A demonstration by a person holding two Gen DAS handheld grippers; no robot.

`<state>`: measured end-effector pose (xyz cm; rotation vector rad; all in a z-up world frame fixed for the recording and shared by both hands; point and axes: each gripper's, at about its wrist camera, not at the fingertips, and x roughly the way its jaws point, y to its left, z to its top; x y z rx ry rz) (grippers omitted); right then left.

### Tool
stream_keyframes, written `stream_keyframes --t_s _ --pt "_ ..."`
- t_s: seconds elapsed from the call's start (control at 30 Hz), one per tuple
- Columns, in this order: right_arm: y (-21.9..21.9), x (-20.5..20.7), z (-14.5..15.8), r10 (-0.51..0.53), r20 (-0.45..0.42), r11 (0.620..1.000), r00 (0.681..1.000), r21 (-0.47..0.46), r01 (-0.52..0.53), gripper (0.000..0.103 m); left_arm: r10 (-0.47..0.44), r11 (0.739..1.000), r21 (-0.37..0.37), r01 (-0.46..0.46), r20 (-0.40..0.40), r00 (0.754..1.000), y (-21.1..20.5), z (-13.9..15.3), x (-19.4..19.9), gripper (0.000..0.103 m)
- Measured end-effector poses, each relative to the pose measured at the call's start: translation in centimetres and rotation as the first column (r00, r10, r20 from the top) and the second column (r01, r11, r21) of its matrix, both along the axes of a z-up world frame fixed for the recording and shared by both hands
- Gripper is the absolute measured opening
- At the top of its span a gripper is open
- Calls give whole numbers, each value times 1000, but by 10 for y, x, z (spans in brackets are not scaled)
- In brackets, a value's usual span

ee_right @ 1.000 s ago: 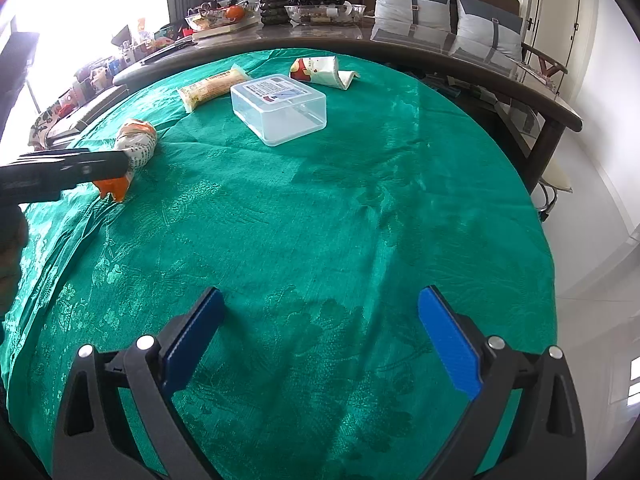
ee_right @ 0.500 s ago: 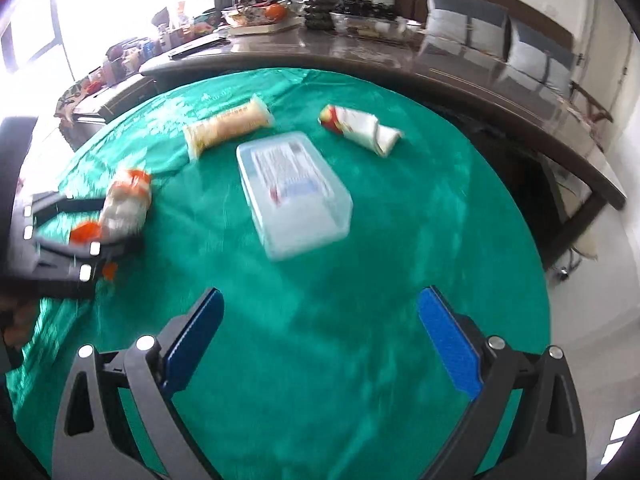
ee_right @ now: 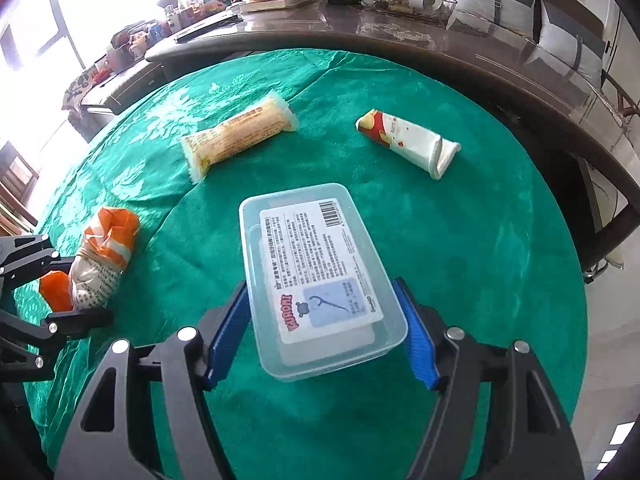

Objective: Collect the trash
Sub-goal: 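Grasp the orange-and-white bag with left tool while right tool grasps clear plastic box, then carry bag and plastic box over the blue wastebasket and open both tools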

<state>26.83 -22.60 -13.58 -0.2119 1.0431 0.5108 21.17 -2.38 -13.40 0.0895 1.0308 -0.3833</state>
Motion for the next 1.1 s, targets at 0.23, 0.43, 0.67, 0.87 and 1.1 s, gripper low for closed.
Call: stream_keyframes --t_s 0.23,0.43,0.67,0.87,1.1 --pt "-20 -93 1 -3 -32 997 999 -79 1 70 -37 999 -8 36 -8 999 11 1 -33 75" --pt "-32 -107 13 -20 -5 995 1000 -100 19 87 18 999 -47 -18 6 1000 20 10 -40 87" --pt "-5 -98 10 78 -50 985 996 -151 -85 87 58 998 22 -58 9 998 4 5 -29 88" --pt "10 -79 -2 69 -82 974 994 -209 -85 87 101 992 76 -100 -9 995 4 -4 -16 88" --pt "9 -75 2 60 -113 971 992 -223 -85 62 79 990 115 -78 -10 997 -3 -5 -10 52"
